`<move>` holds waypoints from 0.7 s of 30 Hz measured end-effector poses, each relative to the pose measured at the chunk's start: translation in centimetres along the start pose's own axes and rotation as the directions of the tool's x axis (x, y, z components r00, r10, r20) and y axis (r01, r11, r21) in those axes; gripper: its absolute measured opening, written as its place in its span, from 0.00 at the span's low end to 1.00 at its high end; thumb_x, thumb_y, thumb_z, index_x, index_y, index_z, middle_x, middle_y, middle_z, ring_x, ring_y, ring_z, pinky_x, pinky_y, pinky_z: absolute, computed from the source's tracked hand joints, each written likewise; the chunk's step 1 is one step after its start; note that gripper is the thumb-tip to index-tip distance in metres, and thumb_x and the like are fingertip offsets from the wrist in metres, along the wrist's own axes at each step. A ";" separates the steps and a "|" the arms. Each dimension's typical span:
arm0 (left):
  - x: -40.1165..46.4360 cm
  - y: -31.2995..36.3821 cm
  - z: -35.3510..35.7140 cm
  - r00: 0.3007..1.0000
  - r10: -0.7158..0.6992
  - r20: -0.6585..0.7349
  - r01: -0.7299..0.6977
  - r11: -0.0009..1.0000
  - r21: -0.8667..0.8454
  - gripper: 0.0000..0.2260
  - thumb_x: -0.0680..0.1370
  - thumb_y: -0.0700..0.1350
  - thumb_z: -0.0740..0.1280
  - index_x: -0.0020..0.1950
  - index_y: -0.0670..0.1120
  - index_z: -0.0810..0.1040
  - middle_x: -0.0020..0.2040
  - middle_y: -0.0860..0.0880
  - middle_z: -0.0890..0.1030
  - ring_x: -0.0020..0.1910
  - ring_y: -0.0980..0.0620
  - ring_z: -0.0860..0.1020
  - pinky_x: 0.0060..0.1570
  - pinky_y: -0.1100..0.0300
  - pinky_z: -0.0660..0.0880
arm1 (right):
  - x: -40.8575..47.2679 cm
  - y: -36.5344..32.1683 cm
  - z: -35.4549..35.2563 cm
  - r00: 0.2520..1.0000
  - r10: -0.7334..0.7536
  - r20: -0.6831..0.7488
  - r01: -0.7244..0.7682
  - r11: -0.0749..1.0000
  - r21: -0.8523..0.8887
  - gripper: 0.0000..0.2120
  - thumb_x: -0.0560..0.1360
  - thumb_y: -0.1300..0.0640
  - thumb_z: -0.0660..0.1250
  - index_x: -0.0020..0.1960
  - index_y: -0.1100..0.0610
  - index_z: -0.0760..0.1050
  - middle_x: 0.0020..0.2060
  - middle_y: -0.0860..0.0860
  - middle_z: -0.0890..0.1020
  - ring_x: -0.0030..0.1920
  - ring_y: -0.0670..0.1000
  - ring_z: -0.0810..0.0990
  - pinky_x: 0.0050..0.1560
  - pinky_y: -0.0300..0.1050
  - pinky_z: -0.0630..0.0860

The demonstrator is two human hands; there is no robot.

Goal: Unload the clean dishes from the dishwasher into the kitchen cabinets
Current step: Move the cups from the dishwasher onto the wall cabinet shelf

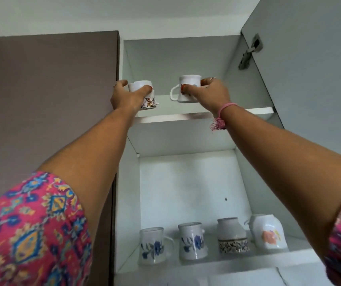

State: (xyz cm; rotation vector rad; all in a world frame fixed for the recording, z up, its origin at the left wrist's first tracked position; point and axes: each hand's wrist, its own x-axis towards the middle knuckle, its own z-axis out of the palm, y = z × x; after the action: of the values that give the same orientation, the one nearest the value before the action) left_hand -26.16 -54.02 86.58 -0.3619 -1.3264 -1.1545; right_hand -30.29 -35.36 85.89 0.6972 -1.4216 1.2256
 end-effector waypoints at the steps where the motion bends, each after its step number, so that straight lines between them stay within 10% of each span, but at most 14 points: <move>1: 0.5 -0.4 0.1 1.000 0.014 0.023 -0.014 0.999 0.030 0.32 0.69 0.51 0.73 0.71 0.51 0.66 0.63 0.49 0.74 0.51 0.52 0.79 0.44 0.64 0.75 | 0.5 0.3 0.4 1.000 0.011 0.018 -0.011 0.999 -0.042 0.21 0.64 0.41 0.73 0.47 0.56 0.80 0.43 0.51 0.83 0.45 0.52 0.81 0.50 0.50 0.76; 5: 2.3 -2.2 0.7 0.990 0.056 0.132 -0.082 0.977 0.199 0.27 0.72 0.51 0.69 0.70 0.53 0.66 0.63 0.48 0.74 0.56 0.48 0.78 0.59 0.56 0.75 | 2.0 1.7 1.6 0.989 0.075 0.130 -0.046 0.976 -0.211 0.22 0.64 0.39 0.72 0.47 0.56 0.77 0.37 0.50 0.76 0.40 0.52 0.74 0.37 0.44 0.67; 14: 4.8 -2.2 1.4 0.939 -0.071 0.337 -0.191 0.707 0.681 0.20 0.77 0.53 0.62 0.62 0.41 0.74 0.56 0.41 0.77 0.50 0.43 0.74 0.48 0.56 0.69 | 3.4 3.0 2.5 0.954 0.105 0.280 -0.019 0.955 -0.295 0.18 0.72 0.45 0.69 0.47 0.58 0.70 0.39 0.51 0.73 0.37 0.49 0.71 0.30 0.38 0.63; 21: 5.5 -1.9 1.3 0.877 -0.238 0.418 -0.164 0.670 0.724 0.20 0.79 0.51 0.60 0.64 0.39 0.72 0.63 0.38 0.75 0.60 0.40 0.75 0.65 0.47 0.70 | 3.6 3.1 3.2 0.955 0.105 0.276 0.013 0.919 -0.395 0.20 0.71 0.41 0.68 0.49 0.56 0.70 0.44 0.53 0.73 0.38 0.52 0.71 0.32 0.41 0.63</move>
State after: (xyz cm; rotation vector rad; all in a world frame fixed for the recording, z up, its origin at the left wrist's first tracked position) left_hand -29.34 -56.26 91.05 0.0053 -2.1421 -0.4483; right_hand -35.05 -36.68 88.71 0.5793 -1.8748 0.8511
